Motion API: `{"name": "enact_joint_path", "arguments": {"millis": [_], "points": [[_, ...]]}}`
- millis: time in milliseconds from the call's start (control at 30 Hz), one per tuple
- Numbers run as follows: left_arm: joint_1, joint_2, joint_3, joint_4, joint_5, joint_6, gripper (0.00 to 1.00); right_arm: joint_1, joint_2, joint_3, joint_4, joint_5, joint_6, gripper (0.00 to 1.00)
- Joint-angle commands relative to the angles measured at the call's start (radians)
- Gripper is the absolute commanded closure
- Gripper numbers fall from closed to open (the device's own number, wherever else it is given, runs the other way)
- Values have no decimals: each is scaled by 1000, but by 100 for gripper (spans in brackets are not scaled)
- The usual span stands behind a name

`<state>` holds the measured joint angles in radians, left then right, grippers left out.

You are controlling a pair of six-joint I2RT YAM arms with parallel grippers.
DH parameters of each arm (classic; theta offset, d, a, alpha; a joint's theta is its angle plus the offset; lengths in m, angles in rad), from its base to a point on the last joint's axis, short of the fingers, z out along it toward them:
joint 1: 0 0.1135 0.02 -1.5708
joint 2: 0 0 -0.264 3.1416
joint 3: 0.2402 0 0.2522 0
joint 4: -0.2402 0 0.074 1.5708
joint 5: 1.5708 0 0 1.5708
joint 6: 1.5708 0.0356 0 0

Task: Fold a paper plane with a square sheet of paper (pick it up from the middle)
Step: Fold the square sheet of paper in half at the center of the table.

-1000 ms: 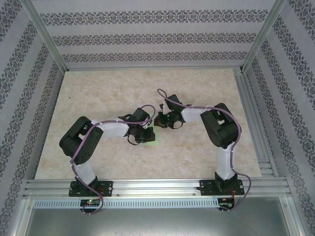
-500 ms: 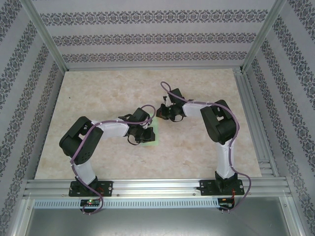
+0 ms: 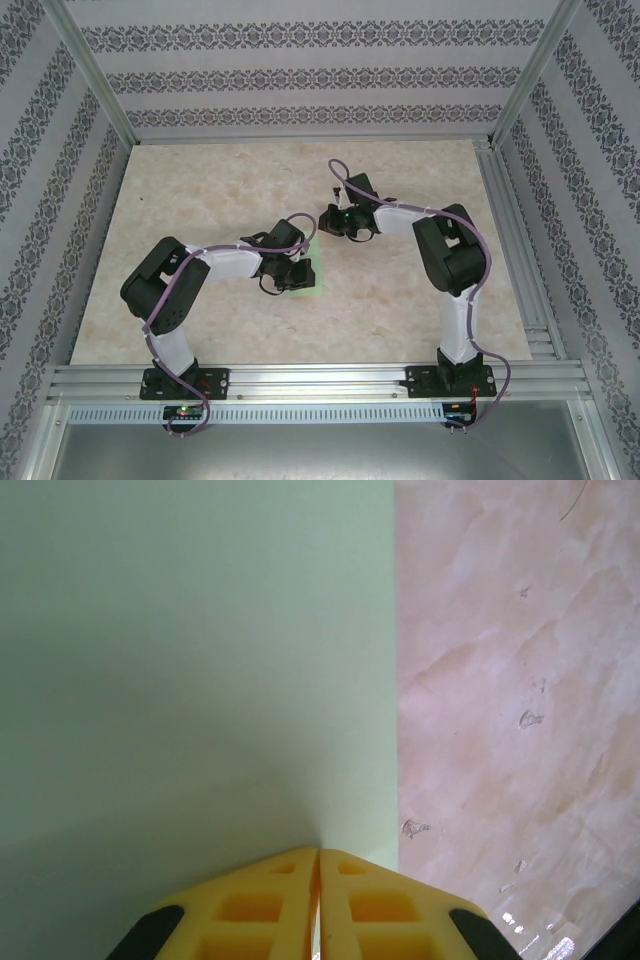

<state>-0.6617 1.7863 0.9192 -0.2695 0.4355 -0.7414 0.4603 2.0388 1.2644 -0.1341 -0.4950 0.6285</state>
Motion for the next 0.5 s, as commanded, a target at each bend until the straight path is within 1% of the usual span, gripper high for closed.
{"name": "enact_joint_path", "arguments": {"millis": [0,200,467], "points": [[-23,45,-39,-119,-27,9,90,33,-61,-35,43,-45,-17,93],[-24,47,-32,-123,-28,12,90,68,19,-8,34,-42,10,93],[-24,44,-40,-121,-26,10,90,55,98,50,21,-22,15,93]]}}
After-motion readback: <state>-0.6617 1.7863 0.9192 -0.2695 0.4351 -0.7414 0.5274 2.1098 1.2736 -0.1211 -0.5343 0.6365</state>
